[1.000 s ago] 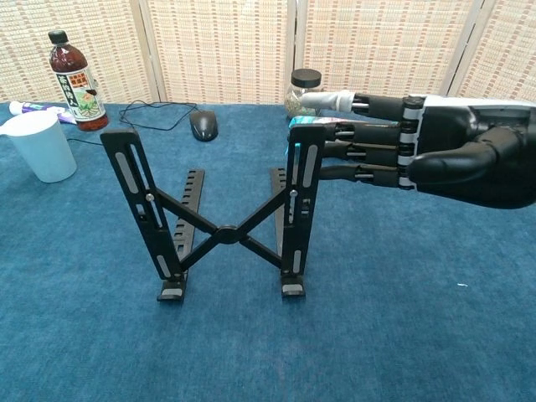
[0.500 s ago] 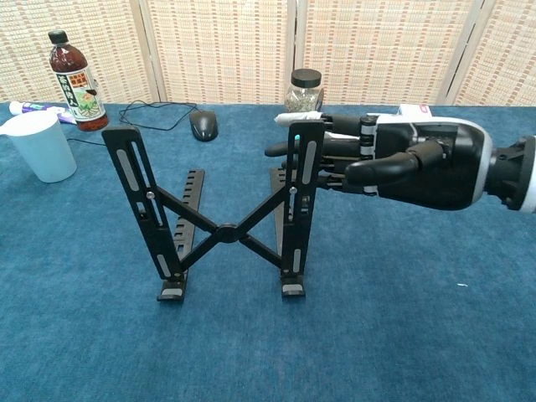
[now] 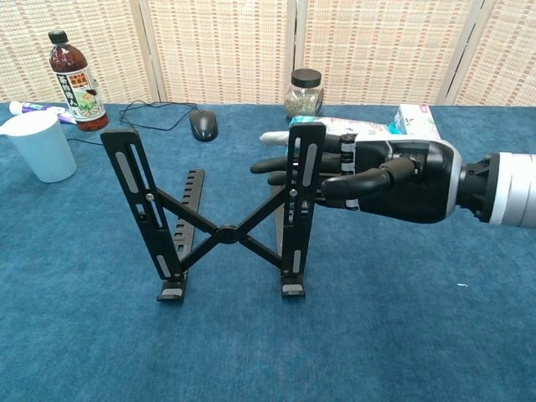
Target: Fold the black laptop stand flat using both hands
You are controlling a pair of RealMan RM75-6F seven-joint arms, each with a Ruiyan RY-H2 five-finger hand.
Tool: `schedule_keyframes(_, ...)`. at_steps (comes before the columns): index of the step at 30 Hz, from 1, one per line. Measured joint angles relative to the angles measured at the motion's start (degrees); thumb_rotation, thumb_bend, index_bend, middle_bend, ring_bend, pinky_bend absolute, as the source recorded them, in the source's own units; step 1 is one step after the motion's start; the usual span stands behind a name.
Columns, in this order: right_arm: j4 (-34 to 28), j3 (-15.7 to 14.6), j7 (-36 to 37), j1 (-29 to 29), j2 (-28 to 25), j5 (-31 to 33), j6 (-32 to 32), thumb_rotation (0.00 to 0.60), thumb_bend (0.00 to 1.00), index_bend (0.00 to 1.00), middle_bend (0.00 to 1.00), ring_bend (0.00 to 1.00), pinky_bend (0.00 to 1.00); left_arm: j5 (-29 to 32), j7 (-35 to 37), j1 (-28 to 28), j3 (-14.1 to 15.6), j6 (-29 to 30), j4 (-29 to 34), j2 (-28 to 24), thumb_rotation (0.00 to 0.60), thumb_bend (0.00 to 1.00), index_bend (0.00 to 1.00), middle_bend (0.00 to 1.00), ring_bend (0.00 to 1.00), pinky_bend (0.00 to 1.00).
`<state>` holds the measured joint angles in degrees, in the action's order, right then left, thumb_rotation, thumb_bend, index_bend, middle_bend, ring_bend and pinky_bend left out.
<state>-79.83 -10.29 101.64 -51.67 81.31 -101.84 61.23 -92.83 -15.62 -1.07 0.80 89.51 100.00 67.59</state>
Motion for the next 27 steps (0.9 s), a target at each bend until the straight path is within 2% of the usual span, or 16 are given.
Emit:
schedule_keyframes(12,2.9,-2.9,3.2,-0.1,2.8,-0.6,-0.9,0.6,0.0,0.0,0.18,0.0,0.01,0.0,-0.3,0.1,0.1,0.0,0.0,0.2,0.6,0.17,0.12,0.03,0.0,0.02)
schedule_keyframes(27,3.9,-4.2,4.5,0.0,3.4,-0.7,0.7,0.6,0.0,0.0,0.18,0.0,0.02,0.0,-0.4,-0.3,0.0,-0.6,0.2,0.0,0.6,0.17,0.12,0.03,0.0,0.02)
